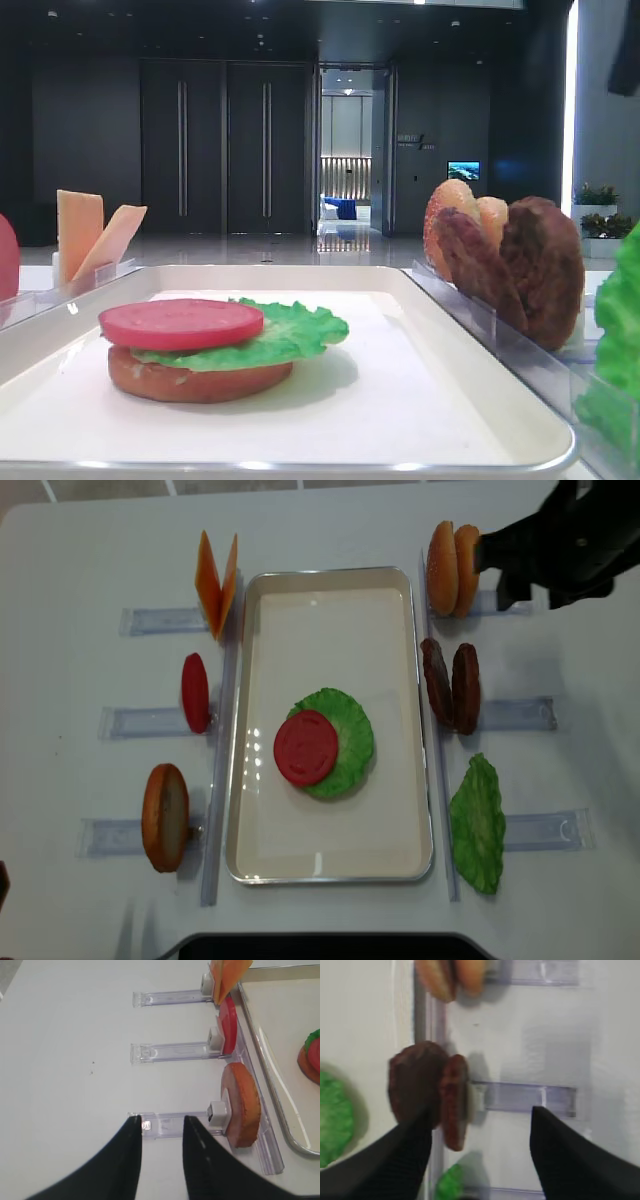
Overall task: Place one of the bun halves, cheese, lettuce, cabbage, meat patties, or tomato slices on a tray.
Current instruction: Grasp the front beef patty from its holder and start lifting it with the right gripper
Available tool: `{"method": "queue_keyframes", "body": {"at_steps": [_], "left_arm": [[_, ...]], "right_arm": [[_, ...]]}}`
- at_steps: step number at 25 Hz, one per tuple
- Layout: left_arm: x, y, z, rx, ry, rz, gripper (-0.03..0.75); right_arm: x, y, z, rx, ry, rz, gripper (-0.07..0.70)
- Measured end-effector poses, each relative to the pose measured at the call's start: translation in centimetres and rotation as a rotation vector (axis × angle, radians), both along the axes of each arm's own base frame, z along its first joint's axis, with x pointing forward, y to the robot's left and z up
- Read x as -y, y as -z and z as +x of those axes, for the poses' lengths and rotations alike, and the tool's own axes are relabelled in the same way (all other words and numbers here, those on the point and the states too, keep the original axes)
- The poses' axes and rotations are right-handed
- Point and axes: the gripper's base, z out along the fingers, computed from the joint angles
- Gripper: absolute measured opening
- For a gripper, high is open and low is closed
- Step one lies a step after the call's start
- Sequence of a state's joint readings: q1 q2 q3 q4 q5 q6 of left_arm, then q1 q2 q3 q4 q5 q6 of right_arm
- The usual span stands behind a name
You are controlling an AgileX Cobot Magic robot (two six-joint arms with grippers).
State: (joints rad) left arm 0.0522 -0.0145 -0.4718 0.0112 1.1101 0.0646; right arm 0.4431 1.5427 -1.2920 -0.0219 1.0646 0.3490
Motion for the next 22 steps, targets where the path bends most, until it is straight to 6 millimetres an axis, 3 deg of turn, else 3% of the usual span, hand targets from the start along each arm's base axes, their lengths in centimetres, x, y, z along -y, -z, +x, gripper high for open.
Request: {"method": "queue_keyframes", "body": {"at_steps": [4,8,22], "left_arm": [[0.0,0.0,0.0,0.0,0.0,0.0,0.219],[0.0,0.0,0.0,0.0,0.0,0.0,0.219],[0.0,0.0,0.0,0.0,0.0,0.0,0.219]], "right_arm": [[-4.2,1.1,0.1,-0.021,-0.032,-0.01,0.413],[-6.5,2.7,0.7,-0.063,-0.04,-0.026,0.413],[-8.0,6.6,1.7,-0.153,-0.031,-0.076,0.412]]}}
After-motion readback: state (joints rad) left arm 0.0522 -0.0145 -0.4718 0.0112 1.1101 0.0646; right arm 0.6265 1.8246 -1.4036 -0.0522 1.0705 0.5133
